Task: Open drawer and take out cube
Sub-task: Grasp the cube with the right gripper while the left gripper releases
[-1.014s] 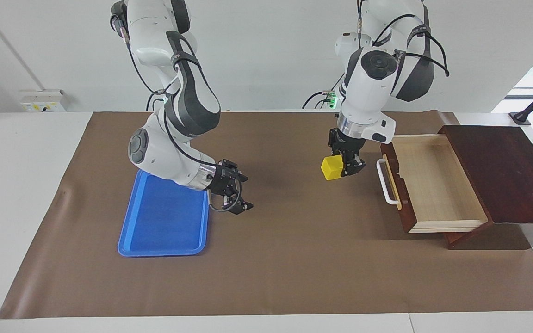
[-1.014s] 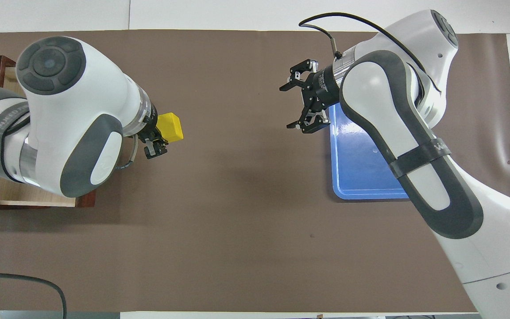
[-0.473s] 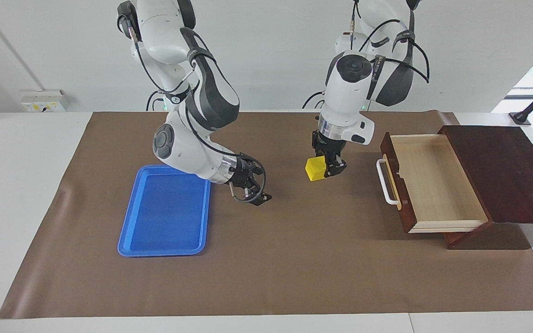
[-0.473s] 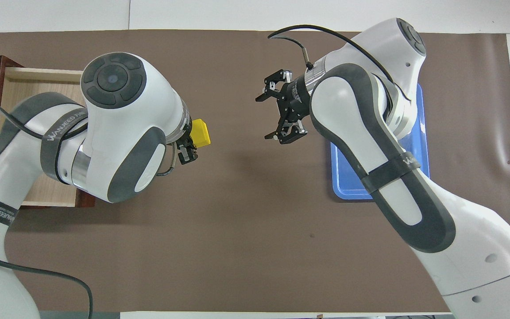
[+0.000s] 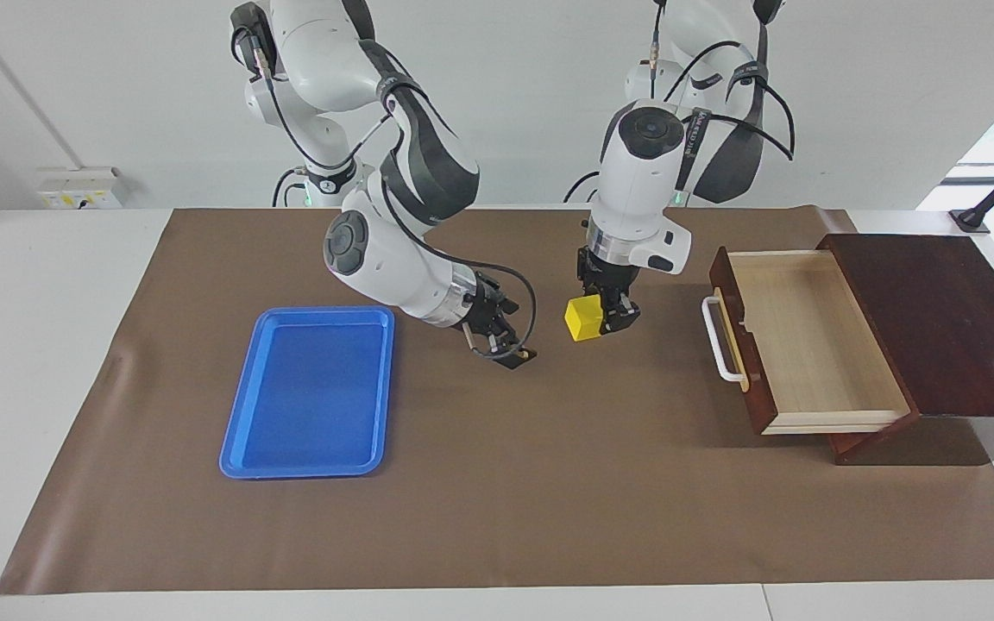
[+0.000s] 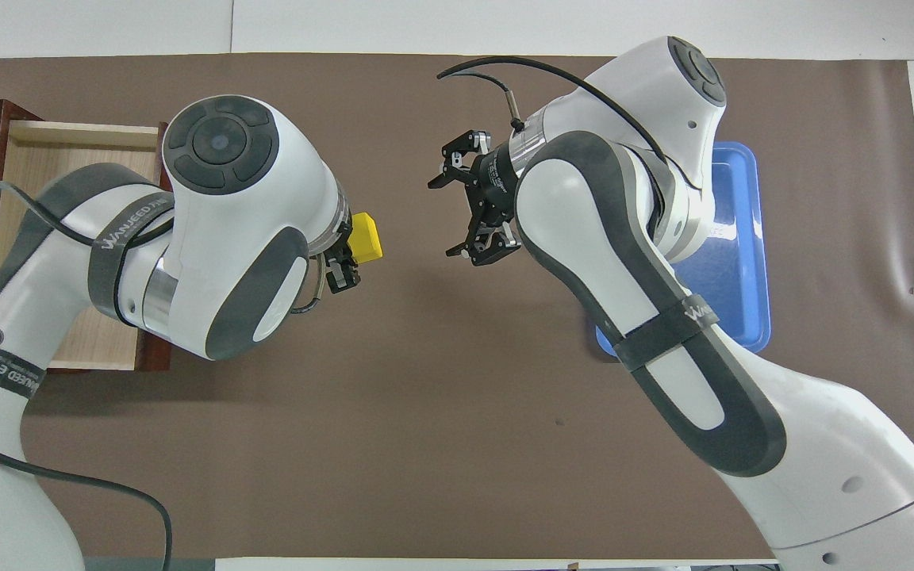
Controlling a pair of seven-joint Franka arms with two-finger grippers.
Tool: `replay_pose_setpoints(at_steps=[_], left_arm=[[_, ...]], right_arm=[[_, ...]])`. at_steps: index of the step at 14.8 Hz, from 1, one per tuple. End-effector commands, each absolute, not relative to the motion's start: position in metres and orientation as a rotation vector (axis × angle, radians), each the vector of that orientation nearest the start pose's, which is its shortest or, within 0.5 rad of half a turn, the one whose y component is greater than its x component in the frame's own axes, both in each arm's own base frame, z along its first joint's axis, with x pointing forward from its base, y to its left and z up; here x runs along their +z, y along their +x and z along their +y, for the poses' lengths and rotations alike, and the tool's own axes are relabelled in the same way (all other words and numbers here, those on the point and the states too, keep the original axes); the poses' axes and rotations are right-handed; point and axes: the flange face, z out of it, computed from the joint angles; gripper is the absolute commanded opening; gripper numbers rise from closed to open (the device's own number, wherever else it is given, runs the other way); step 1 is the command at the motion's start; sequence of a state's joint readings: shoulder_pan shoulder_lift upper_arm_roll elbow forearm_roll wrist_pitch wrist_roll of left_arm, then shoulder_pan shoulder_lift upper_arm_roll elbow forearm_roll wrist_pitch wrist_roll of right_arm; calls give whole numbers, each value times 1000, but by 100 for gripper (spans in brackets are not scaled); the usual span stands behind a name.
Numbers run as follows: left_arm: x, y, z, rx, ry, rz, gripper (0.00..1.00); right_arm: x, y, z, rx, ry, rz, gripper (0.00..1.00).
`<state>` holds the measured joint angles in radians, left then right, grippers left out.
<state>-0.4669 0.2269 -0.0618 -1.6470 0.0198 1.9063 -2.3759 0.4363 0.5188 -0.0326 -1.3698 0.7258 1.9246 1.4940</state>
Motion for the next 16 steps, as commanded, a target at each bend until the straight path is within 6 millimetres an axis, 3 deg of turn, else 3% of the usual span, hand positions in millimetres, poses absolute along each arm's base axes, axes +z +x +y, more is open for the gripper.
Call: replay_pose_setpoints(at_steps=[1,3,16], left_arm=[[482,552,-321,47,1871,2467,0],[482,552,-321,48,1870,2466,0],[480,551,-321,48,1870,2460,0]], right_arm=[[430,639,362,694,-2078,1677,93],[433,636,379,671,-2088,1705,93],[441,627,409,662,-2074,1741,91]])
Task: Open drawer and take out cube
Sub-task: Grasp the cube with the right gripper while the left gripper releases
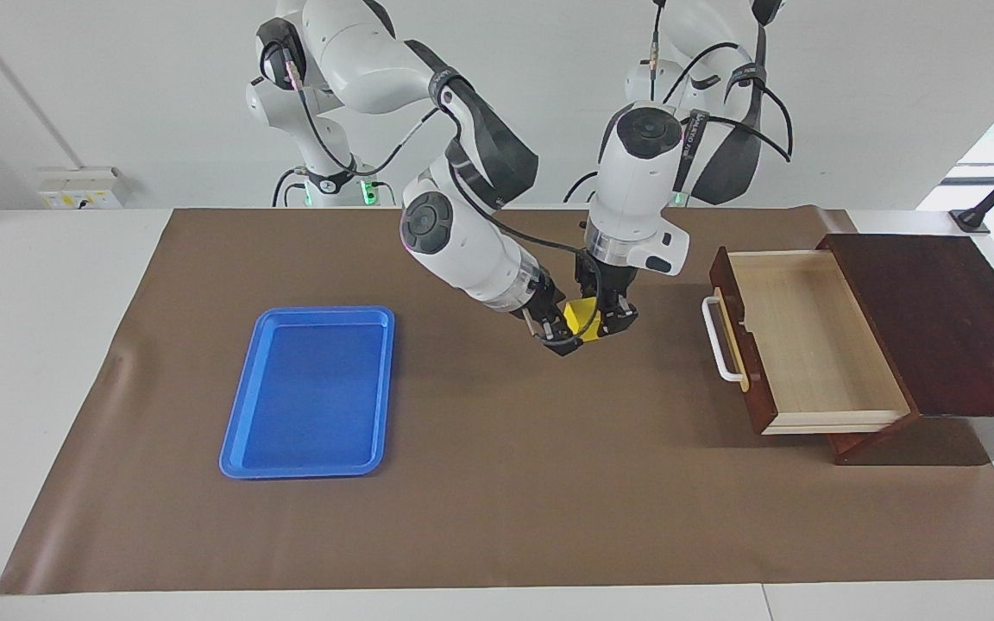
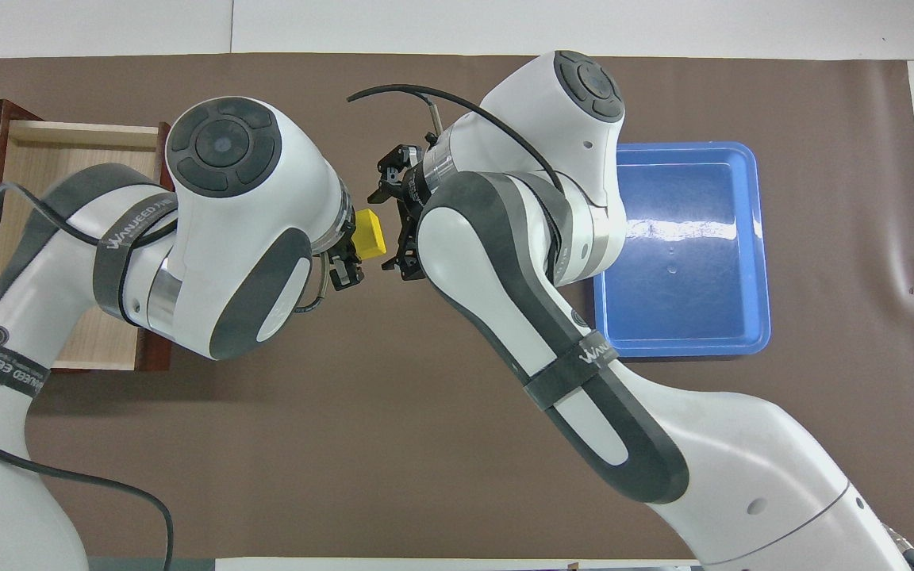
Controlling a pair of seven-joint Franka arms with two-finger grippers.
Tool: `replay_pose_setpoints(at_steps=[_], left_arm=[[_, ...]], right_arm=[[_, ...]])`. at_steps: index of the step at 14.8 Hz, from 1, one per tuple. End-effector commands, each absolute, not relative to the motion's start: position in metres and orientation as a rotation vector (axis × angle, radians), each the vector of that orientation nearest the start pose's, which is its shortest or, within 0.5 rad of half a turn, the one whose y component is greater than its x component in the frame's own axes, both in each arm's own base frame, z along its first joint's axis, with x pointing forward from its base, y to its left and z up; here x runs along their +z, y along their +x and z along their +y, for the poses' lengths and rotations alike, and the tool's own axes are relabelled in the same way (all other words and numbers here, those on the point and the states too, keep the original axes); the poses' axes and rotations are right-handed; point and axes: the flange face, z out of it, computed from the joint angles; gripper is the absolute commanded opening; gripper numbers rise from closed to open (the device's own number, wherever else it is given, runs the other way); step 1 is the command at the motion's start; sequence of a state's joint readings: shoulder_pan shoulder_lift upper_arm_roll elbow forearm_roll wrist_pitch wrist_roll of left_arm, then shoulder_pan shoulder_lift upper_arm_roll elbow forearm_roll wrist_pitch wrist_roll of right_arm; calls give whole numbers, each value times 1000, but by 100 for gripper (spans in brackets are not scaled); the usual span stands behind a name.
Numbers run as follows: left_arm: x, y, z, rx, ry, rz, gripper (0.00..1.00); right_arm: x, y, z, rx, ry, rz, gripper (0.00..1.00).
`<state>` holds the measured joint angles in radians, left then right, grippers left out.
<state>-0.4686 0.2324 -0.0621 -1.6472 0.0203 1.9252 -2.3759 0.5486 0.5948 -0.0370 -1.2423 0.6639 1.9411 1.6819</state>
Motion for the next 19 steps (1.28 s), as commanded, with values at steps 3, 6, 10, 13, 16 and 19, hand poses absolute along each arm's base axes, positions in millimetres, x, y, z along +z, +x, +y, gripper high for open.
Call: replay_pose_setpoints(at_steps=[3,6,10,13,16,19], left_arm=[[479,552,-321,48,1868,2458,0],[479,551,-322,48,1875,2451,0],[480,552,-321,50,1871,2446,0],[479,551,-322,50,1874,2442,0],[479,554,-318,50,1870,2449,56],[479,555,-312,51,1885,2459,100]], right_arm=[[445,622,419,642,-2096,1727,89],[446,621,419,641,-2102,1727,80],[444,621,418,619,-2123,1725,12],[445,622,416,613,-2123,1727,0],[447,626,410,611,-2113,1733,0],[449,629,404,606,-2106,1738,0]])
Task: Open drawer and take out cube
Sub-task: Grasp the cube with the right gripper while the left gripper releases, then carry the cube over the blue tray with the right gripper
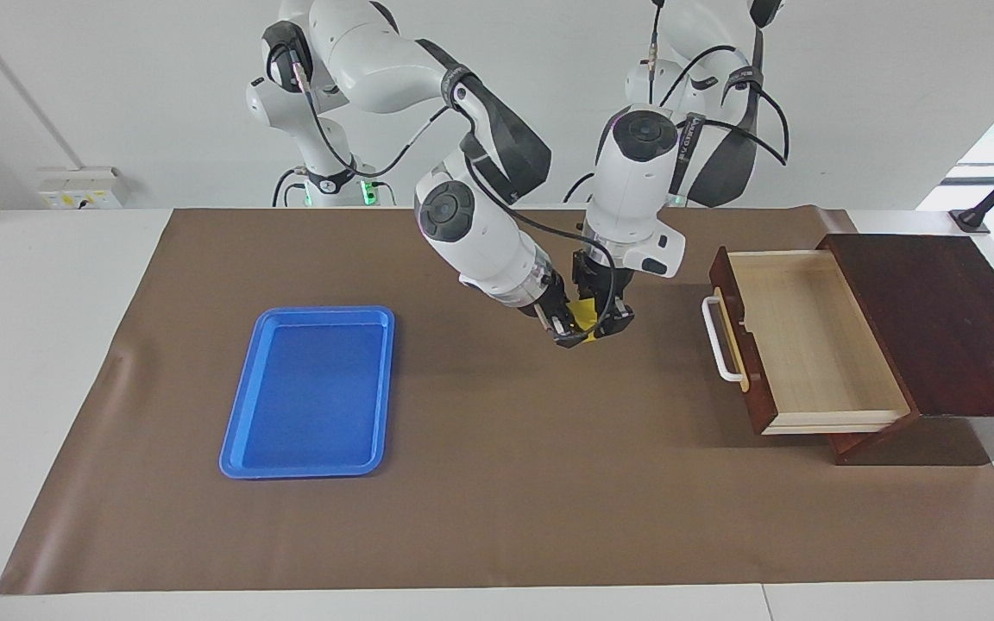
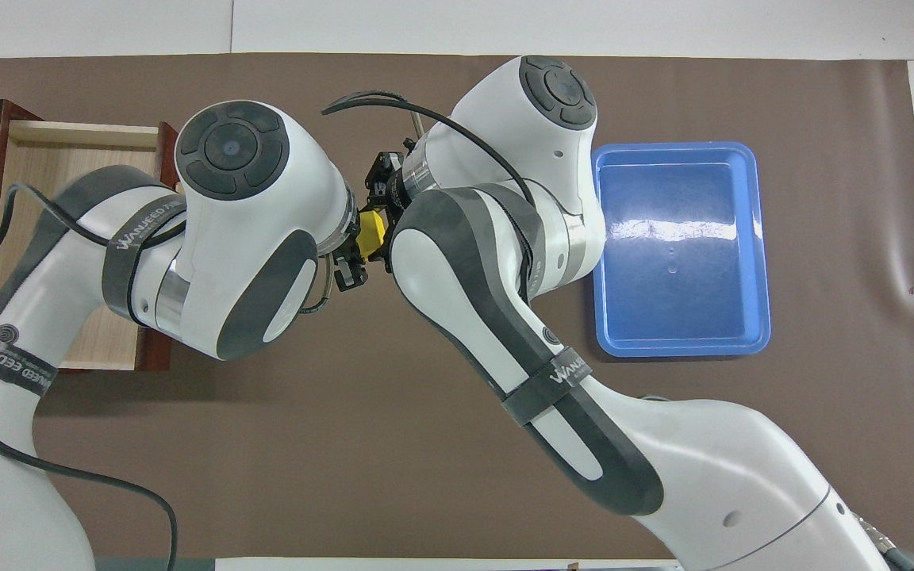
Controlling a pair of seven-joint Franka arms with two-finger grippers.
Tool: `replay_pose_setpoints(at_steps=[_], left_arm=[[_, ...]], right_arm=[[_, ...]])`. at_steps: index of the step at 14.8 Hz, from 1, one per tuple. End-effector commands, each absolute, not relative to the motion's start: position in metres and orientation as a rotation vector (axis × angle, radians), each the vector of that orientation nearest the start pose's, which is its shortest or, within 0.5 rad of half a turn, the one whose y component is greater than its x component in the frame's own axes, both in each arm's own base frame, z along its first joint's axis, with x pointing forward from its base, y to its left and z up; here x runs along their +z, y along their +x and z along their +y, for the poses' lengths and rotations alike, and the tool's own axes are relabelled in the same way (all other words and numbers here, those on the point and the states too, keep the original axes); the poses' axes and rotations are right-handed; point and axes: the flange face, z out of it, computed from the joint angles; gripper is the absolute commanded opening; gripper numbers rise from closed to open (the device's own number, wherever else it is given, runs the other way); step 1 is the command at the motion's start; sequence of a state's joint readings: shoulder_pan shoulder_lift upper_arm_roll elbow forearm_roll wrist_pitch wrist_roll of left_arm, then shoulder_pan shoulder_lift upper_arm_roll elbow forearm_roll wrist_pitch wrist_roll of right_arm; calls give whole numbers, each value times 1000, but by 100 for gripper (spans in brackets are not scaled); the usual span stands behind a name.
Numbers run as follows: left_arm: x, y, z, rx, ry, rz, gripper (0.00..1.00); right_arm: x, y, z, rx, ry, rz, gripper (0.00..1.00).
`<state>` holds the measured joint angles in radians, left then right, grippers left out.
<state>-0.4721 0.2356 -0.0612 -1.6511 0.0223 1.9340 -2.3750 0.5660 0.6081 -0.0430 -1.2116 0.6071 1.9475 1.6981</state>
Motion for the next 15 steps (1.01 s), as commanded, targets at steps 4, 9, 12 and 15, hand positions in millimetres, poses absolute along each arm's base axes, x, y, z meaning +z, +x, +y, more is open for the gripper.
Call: replay_pose_setpoints(at_steps=[4,9,12,15], left_arm=[[474,561,-279,37,2042,2423,100],[446,569,-202,1,2234,2339,100],[443,574,-167,17,2364,2241,100],[441,583,-132,25,2426,2193,100]], right_arm=[[457,632,396,586,-2113,1713,0],[465,679,276,554,-2024,1750,0],[441,695,183,530,-2025,1725,0],[420,700,80,547,-1956,1803,0]])
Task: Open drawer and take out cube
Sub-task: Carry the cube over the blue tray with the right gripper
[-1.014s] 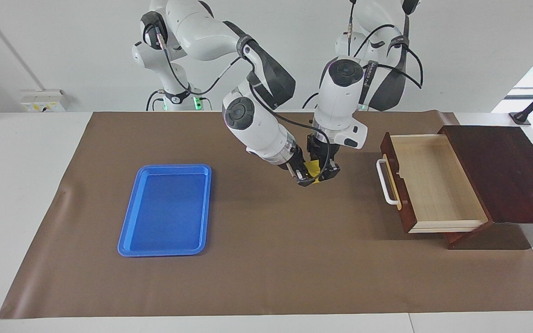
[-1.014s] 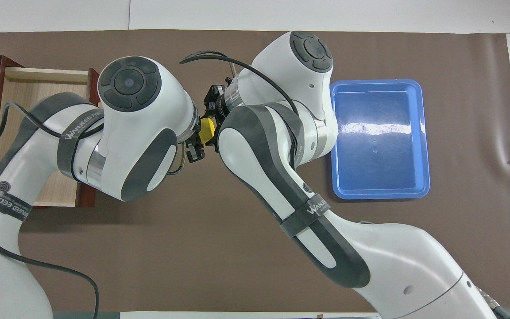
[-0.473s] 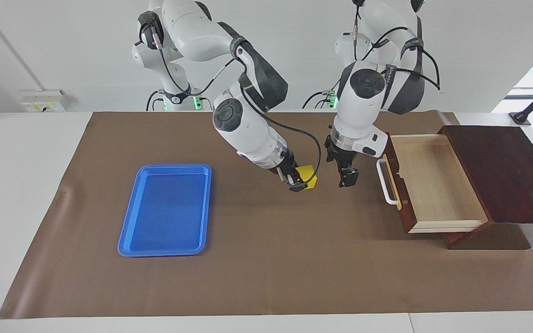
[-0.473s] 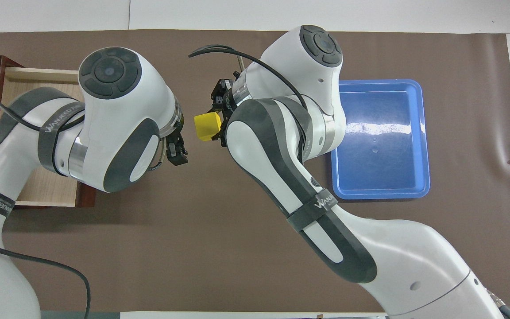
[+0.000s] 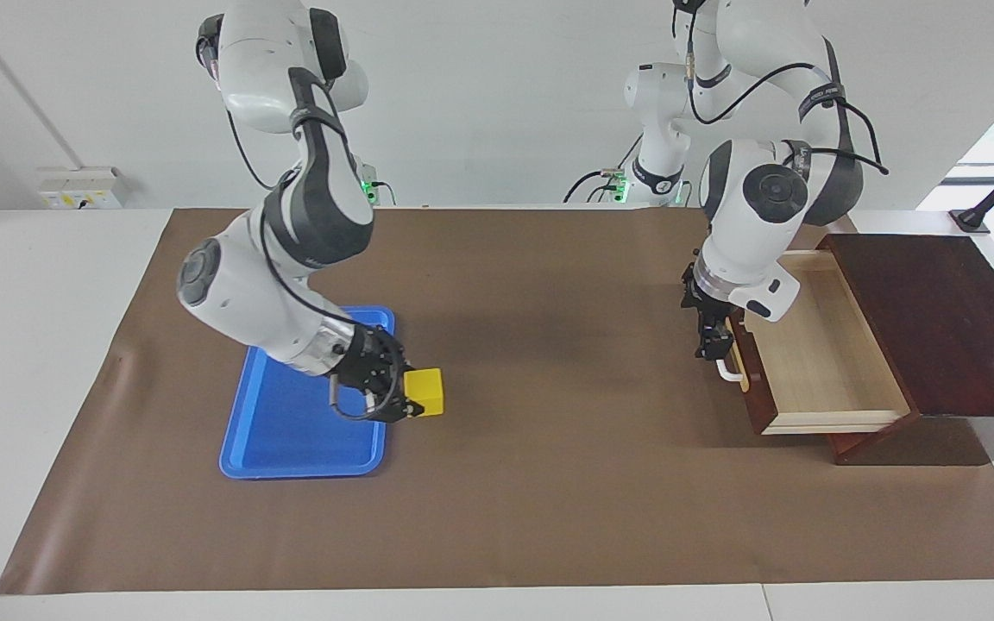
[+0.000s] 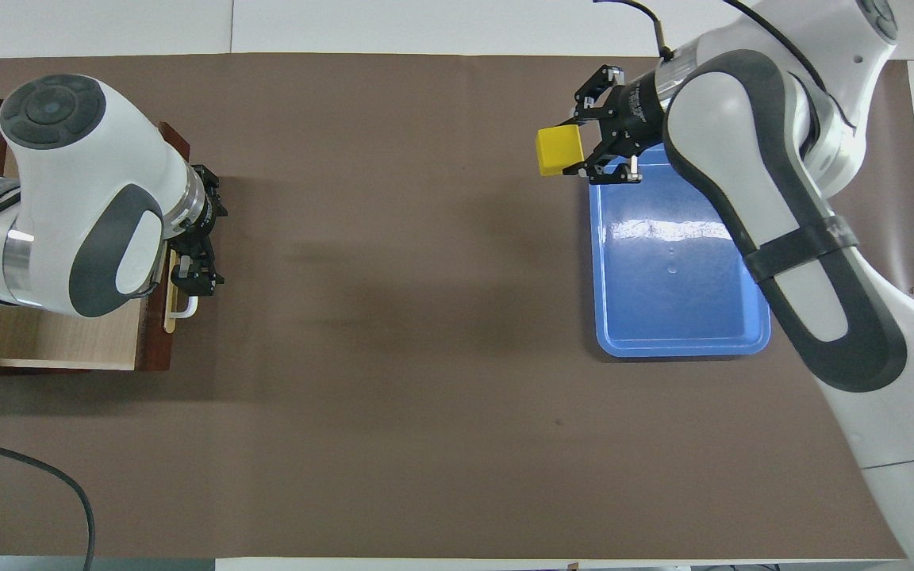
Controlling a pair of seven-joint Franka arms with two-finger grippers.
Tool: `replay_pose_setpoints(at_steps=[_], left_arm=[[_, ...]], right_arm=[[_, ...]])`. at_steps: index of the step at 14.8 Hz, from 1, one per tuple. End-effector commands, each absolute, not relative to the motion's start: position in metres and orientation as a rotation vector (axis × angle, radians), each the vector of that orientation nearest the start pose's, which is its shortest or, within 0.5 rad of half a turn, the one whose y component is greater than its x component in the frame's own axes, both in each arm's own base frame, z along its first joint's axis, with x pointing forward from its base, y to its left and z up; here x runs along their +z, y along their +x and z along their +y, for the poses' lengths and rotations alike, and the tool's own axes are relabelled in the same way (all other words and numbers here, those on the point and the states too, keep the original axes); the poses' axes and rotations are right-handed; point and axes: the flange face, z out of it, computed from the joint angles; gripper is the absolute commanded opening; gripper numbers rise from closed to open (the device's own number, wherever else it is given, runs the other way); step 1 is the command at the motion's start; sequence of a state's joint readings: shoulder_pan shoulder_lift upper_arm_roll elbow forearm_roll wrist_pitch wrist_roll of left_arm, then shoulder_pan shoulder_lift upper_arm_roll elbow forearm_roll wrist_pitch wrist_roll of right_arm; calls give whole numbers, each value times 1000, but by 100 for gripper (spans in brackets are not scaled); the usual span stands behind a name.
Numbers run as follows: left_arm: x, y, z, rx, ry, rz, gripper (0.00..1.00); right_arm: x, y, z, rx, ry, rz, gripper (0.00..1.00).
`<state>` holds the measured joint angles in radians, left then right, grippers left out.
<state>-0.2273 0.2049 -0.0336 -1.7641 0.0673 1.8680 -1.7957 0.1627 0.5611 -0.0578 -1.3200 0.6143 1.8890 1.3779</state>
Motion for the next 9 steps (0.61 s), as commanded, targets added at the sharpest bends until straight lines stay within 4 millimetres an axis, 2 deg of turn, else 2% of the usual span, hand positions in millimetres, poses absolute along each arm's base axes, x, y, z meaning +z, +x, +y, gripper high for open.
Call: replay_pose_setpoints(at_steps=[1,2,3,6,9], left_arm=[[440,584,-125,-30,-2230,-2016,100],[436,584,-115,-27,-2216,-2021,100],[436,585,-106,-51,-2214,-2009,100],[437,587,-96,-100,-2210,-1992,100],[438,592,-75,-140,-2183,-2005,100]], right_arm=[[413,699,54,579,-1909,1841,0],[406,693,32,598,-1864,1877,0],[389,681,12,621,-1834,1918,0],[354,653,-27,644,-1872,1852,0],[339,632,-36,692,-1913,1803,0]])
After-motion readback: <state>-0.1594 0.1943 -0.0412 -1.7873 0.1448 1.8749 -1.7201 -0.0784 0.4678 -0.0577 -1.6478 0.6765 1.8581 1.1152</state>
